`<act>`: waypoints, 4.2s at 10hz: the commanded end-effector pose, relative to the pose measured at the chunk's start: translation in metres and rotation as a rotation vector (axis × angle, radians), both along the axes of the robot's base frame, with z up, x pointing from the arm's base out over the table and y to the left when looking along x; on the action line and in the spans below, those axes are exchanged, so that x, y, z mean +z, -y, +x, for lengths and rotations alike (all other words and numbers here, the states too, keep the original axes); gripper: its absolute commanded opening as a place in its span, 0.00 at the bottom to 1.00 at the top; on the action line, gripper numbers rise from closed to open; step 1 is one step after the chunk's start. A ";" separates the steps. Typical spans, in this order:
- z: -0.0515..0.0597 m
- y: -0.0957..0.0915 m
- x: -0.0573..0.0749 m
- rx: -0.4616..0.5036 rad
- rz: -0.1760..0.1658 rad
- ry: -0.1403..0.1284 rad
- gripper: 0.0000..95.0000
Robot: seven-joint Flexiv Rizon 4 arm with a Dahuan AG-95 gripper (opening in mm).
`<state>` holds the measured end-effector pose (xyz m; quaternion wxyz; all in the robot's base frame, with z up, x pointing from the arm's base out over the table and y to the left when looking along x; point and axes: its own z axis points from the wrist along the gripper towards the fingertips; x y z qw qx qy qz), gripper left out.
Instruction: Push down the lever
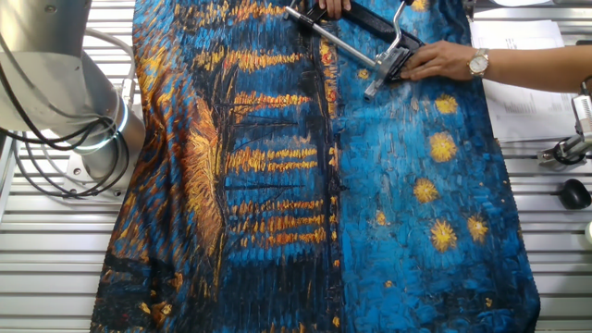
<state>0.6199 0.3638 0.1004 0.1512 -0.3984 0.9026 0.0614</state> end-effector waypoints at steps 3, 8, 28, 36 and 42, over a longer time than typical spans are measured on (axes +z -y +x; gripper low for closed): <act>0.001 0.003 0.000 0.063 -0.027 -0.008 0.00; 0.001 0.003 0.000 0.063 0.032 -0.005 0.00; 0.006 -0.006 -0.051 -0.011 -0.079 0.032 0.00; 0.008 -0.008 -0.052 0.013 -0.046 0.012 0.00; 0.008 -0.008 -0.052 0.058 -0.060 -0.072 0.00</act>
